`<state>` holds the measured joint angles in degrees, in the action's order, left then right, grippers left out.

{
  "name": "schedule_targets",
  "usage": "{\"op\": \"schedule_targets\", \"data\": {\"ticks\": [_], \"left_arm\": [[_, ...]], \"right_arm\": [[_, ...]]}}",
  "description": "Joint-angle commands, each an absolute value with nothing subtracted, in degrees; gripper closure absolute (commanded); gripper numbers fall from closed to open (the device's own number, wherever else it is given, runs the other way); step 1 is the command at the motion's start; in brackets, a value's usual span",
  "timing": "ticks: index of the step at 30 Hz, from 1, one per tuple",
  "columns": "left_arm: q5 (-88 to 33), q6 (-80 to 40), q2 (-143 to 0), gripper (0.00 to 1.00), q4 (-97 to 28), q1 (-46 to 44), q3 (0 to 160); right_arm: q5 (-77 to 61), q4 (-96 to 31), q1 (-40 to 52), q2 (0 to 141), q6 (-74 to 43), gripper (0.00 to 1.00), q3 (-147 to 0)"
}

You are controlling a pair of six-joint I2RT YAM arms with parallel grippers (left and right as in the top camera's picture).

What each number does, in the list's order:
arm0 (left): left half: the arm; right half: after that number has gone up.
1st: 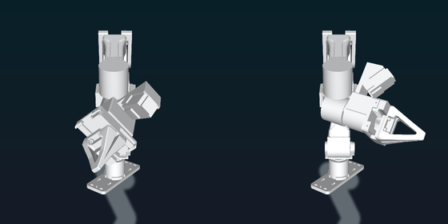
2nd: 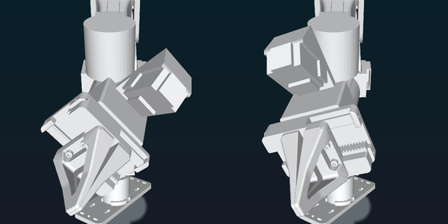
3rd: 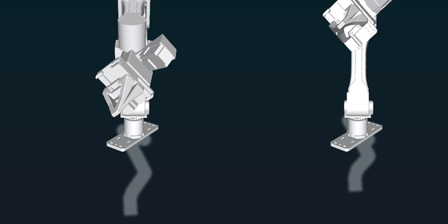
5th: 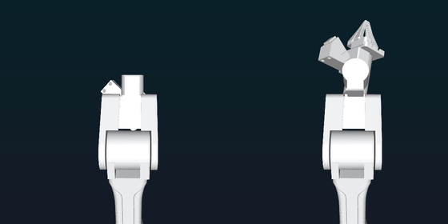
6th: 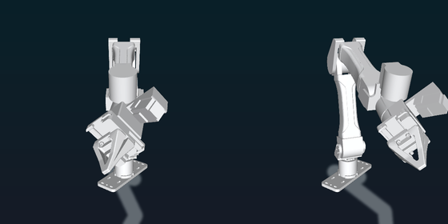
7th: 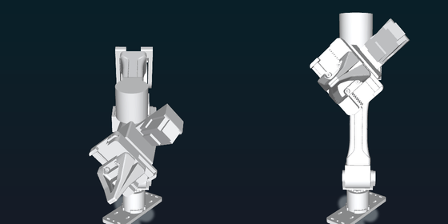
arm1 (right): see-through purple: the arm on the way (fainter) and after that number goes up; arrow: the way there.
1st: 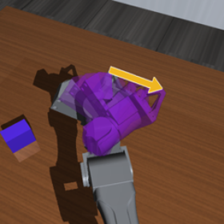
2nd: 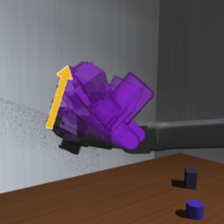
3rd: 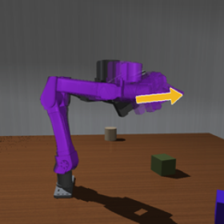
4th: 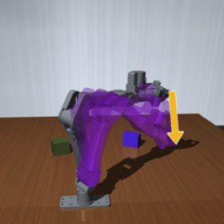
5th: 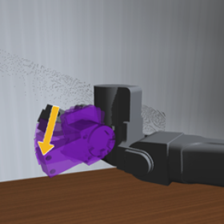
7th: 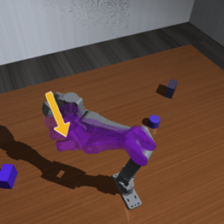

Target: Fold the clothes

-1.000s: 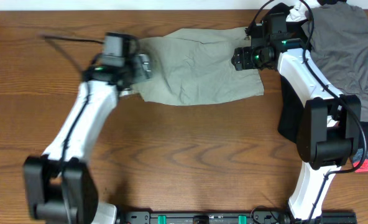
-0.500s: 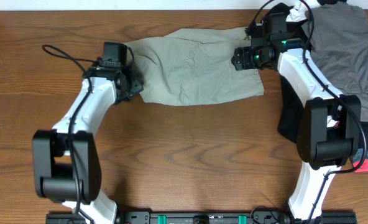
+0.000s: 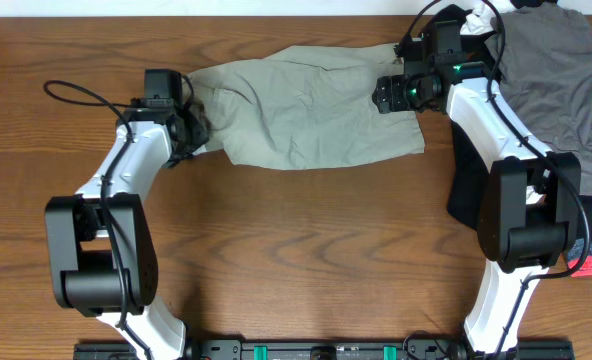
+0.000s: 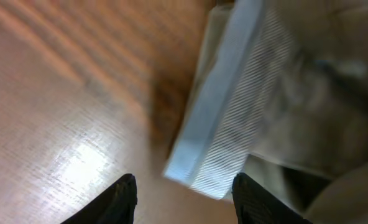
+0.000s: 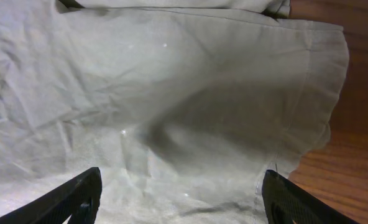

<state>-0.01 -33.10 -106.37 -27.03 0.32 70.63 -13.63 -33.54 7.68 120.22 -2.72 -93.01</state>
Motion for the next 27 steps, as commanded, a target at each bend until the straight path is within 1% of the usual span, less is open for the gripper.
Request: {"op": "schedule_targets", "data": {"ticks": [1, 3, 7, 9, 17, 23, 27], "left_arm": [[0.36, -34.33, -107.96, 0.48, -24.8, -1.04, 70.39], [-1.08, -34.65, -108.27, 0.48, -22.17, -1.78, 70.39], [-9.63, -34.7, -108.27, 0.49, -13.74, -3.22, 70.39], [-11.2, -34.92, -108.36, 0.49, -10.55, -4.56, 70.39], [-8.75, -34.83, -111.66, 0.49, -5.74, -9.67, 70.39], [-8.51, -34.85, -116.86, 0.49, -1.58, -10.22, 70.39], [-8.32, -34.83, -117.67, 0.49, 0.19, -10.22, 70.39]], "right_arm": [[-13.72, -33.45, 8.34, 118.24, -2.04, 0.19, -94.06], [-13.72, -33.47, 8.34, 118.24, -2.02, 0.19, -94.06], [-13.72, -33.45, 8.34, 118.24, -2.04, 0.19, -94.06], [-13.72, -33.45, 8.34, 118.24, -2.04, 0.19, -94.06], [-13.72, -33.63, 8.34, 118.24, -2.04, 0.19, -94.06], [-13.72, -34.09, 8.32, 118.24, -2.02, 0.19, -94.06], [-13.72, -34.09, 8.32, 118.24, -2.02, 0.19, -94.06]]}}
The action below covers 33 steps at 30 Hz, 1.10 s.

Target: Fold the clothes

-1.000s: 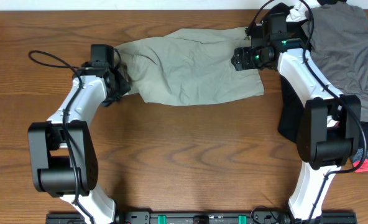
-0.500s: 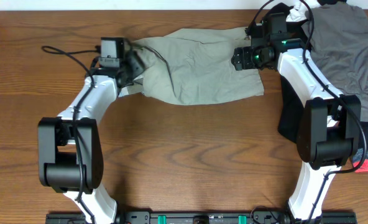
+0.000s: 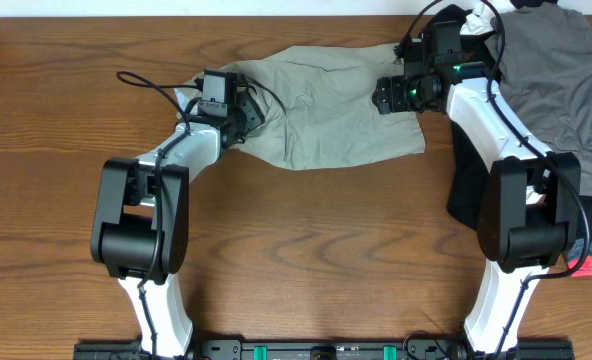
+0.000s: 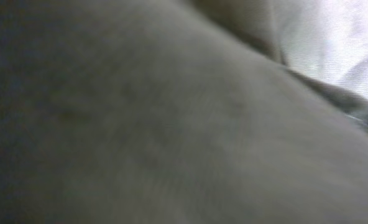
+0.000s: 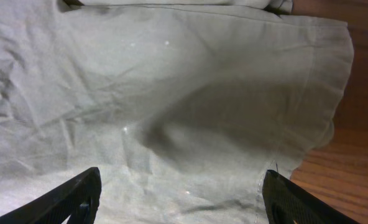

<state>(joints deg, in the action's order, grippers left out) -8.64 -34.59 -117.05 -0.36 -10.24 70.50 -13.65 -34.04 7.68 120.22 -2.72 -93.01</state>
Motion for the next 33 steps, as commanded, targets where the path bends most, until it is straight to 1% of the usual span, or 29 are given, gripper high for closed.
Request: {"op": "schedule_targets", "data": {"ticks": [1, 3, 4, 5, 6, 10, 13, 16, 20, 24, 29, 33], "left_arm": [[-8.32, -34.83, -117.67, 0.49, 0.58, -10.22, 70.39], [-8.34, -34.85, -117.67, 0.49, 1.61, -10.22, 70.39], [-8.34, -34.83, -117.67, 0.6, 1.98, -10.22, 70.39], [-8.32, -34.83, -117.67, 0.81, 2.22, -10.22, 70.41], [-8.32, -34.83, -117.64, 0.94, 2.31, -10.2, 70.41], [-8.32, -34.81, -117.19, 0.94, 1.65, -9.17, 70.85], [-8.34, -34.44, -115.18, 0.94, -1.63, -7.9, 71.9], [-7.57, -30.98, -111.59, 0.94, -5.19, -6.94, 72.66], [0.54, -28.49, -104.2, 0.94, -13.34, -5.37, 72.95], [4.89, -25.87, -97.78, 0.94, -19.9, -2.63, 72.95], [4.97, -25.5, -94.65, 0.94, -23.57, 1.04, 72.95], [0.08, -25.52, -95.72, 0.94, -24.21, 1.34, 72.88]], "right_arm": [[-13.72, -34.09, 8.32, 118.24, -2.04, 0.19, -94.06], [-13.72, -34.09, 8.32, 118.24, -2.02, 0.19, -94.06], [-13.72, -34.09, 8.32, 118.24, -2.02, 0.19, -94.06], [-13.72, -34.06, 8.34, 118.24, -2.04, 0.19, -94.06], [-13.72, -34.06, 8.34, 118.24, -2.04, 0.19, -94.06], [-13.72, -34.09, 8.32, 118.24, -2.04, 0.19, -94.06], [-13.72, -34.09, 8.34, 118.24, -2.04, 0.19, -94.06], [-13.72, -34.04, 8.32, 118.24, -2.04, 0.19, -94.06], [-13.72, -34.06, 8.34, 118.24, -2.04, 0.19, -94.06], [-13.72, -34.04, 8.32, 118.24, -2.02, 0.19, -94.06], [-13.72, -33.89, 8.34, 118.24, -2.04, 0.19, -94.06], [-13.72, -33.89, 8.34, 118.24, -2.04, 0.19, -94.06]]}}
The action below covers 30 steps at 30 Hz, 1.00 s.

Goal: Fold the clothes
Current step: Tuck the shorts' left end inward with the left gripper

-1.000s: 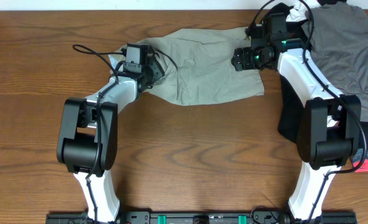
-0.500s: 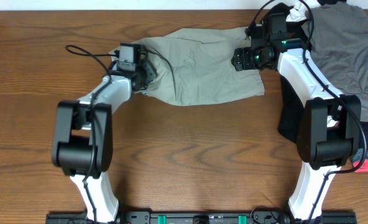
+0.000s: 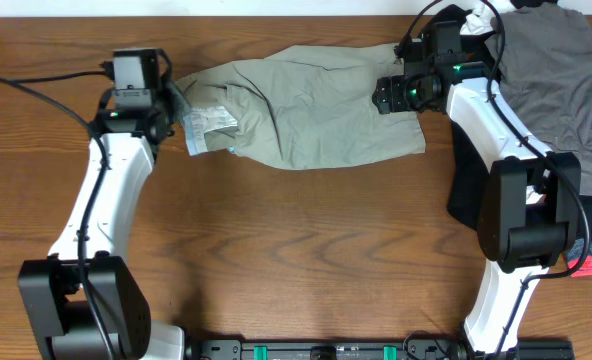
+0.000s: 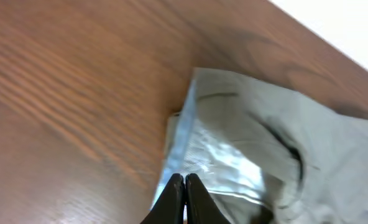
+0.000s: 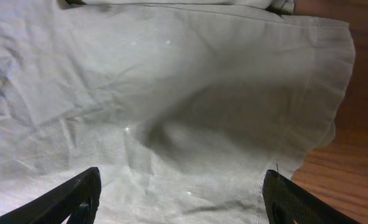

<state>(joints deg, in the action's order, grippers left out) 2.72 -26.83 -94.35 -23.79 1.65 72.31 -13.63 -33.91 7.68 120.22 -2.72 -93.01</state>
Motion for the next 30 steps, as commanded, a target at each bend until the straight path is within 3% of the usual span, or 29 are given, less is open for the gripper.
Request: {"op": "schedule_targets", "data": {"ticks": [1, 8, 11, 14, 15, 21, 26, 27, 30], "left_arm": [[-1.21, -25.52, -96.23, 0.94, -24.18, 1.15, 72.88], [-17.3, -22.7, -100.47, 0.83, -20.97, -0.38, 72.88], [-19.49, -21.12, -101.86, 0.66, -19.99, -2.24, 72.88], [-19.46, -20.29, -103.18, 0.36, -20.49, -3.68, 72.88], [-19.51, -20.16, -103.77, 0.31, -20.49, -4.12, 72.88], [-19.79, -20.18, -106.85, 0.24, -18.31, -6.17, 72.88], [-19.94, -20.14, -110.65, 0.24, -12.93, -8.08, 72.88], [-19.9, -20.03, -111.59, 0.3, -11.81, -8.23, 72.88], [-19.73, -19.92, -113.19, 0.87, -10.37, -7.81, 72.88]], "right_arm": [[-13.72, -33.89, 8.34, 118.24, -2.04, 0.19, -94.06], [-13.74, -33.89, 8.34, 118.24, -2.04, 0.19, -94.06], [-13.74, -33.82, 8.34, 118.24, -2.04, 0.19, -94.06], [-13.74, -33.89, 8.34, 118.24, -2.04, 0.19, -94.06], [-13.74, -33.89, 8.34, 118.24, -2.04, 0.2, -94.06], [-13.74, -33.87, 8.32, 118.24, -2.04, 0.19, -94.06], [-13.74, -33.89, 8.32, 118.24, -2.04, 0.19, -94.06], [-13.74, -33.93, 8.32, 118.24, -2.04, 0.2, -94.06], [-13.74, -34.09, 8.32, 118.24, -2.04, 0.2, -94.06]]}}
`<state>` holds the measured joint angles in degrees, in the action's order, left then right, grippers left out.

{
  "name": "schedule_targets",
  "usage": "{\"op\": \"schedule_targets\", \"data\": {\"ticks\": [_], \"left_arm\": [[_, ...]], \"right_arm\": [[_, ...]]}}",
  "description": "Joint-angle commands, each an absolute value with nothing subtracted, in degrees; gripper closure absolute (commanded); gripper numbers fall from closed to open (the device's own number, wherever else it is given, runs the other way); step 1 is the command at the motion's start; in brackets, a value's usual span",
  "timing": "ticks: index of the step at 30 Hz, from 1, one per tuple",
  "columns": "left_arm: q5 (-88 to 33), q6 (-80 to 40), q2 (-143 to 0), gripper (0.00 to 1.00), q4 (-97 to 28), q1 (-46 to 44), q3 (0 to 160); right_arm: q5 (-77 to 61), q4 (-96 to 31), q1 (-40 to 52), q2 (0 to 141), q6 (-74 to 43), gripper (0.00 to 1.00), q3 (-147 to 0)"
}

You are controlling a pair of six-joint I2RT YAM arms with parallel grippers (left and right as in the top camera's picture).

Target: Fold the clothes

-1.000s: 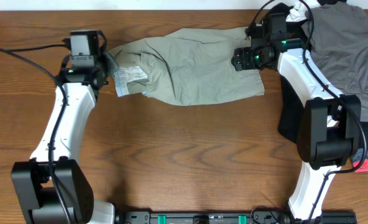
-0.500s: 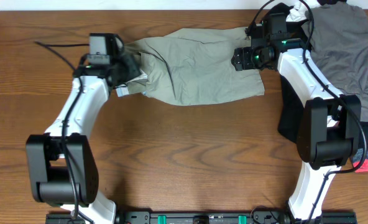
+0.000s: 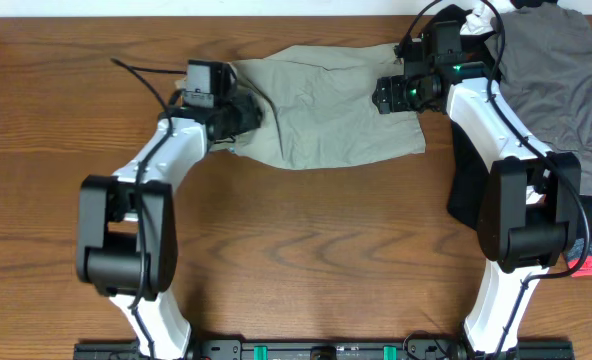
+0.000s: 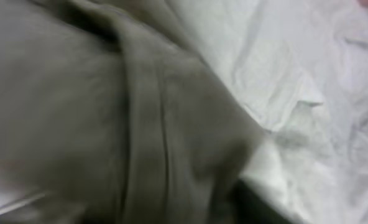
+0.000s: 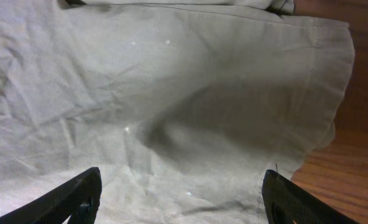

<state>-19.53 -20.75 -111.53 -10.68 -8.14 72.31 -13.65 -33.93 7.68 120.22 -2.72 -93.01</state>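
Note:
A khaki garment [image 3: 336,110], wrinkled, lies on the wooden table [image 3: 296,250] near the far edge. Its left end is doubled over to the right. My left gripper [image 3: 244,115] sits on that folded end. The left wrist view is filled with khaki cloth [image 4: 140,124] and a paler layer [image 4: 308,74], and the fingers are hidden there. My right gripper [image 3: 388,95] hovers over the garment's right part. In the right wrist view the garment [image 5: 171,93] spreads below my right gripper [image 5: 178,202], which is open wide with nothing in it.
A grey garment [image 3: 561,70] lies heaped at the far right, a dark one [image 3: 464,185] lies under the right arm, and a striped item sits at the right edge. The left arm's cable [image 3: 141,80] arcs over the table. Bare wood [image 5: 358,62] borders the hem.
My left gripper has gone from the table's left, where it held the garment's end stretched out, to the right over the garment. The left end now lies folded over. The right gripper is unchanged.
At first my left gripper was open beside the garment's left end. Then it was over the garment with the end folded in. After that it was back at the left, shut, the end pulled out and pale lining showing. Now the end is folded in again. The right gripper stayed open.

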Motion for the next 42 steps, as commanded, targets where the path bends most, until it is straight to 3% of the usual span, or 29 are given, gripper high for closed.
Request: {"op": "schedule_targets", "data": {"ticks": [1, 12, 22, 23, 25, 27, 28, 29, 31, 32, 39, 42], "left_arm": [[-19.42, -19.94, -113.16, 0.94, -10.66, -7.22, 72.88], [-15.33, -18.09, -106.91, 0.94, -23.92, -1.28, 72.88], [-15.35, -17.39, -107.04, 0.94, -34.37, -2.04, 72.86], [-15.35, -17.39, -107.04, 0.91, -36.05, -2.07, 72.88], [-15.33, -17.41, -107.07, 0.71, -39.99, -2.07, 72.86], [-14.13, -18.02, -107.04, 0.62, -44.25, -1.93, 72.88], [-12.99, -18.55, -107.04, 0.6, -46.06, -1.87, 72.88], [-11.75, -18.96, -106.98, 0.6, -47.81, -1.83, 72.88], [-10.13, -18.9, -106.5, 0.6, -50.11, -1.78, 72.88], [-9.69, -18.92, -105.93, 0.61, -50.59, -1.78, 72.88], [-9.02, -20.38, -95.68, 0.6, -48.27, -1.78, 72.88], [-7.29, -20.4, -91.66, 0.48, -47.16, -1.78, 72.88]], "right_arm": [[-13.72, -34.13, 8.32, 118.24, -2.02, 0.2, -94.06], [-13.72, -34.04, 8.32, 118.24, -2.04, 0.2, -94.0], [-13.74, -33.54, 8.32, 118.24, -2.04, 0.2, -93.95], [-13.74, -33.56, 8.32, 118.24, -2.04, 0.2, -93.95], [-13.76, -33.54, 8.32, 118.24, -2.04, 0.2, -93.95], [-14.46, -33.15, 8.34, 118.24, -2.04, 0.2, -93.95], [-15.86, -32.64, 8.36, 118.26, -2.07, 0.25, -93.95], [-17.23, -31.99, 8.38, 118.26, -2.04, 0.4, -93.95], [-20.14, -29.34, 8.56, 118.61, -2.04, 0.9, -93.95], [-21.17, -27.99, 8.71, 118.93, -2.04, 0.98, -93.95], [-28.18, -21.45, 10.02, 125.01, -4.73, 0.99, -93.95], [-30.68, -20.51, 10.17, 127.35, -5.1, 0.99, -93.95]]}}
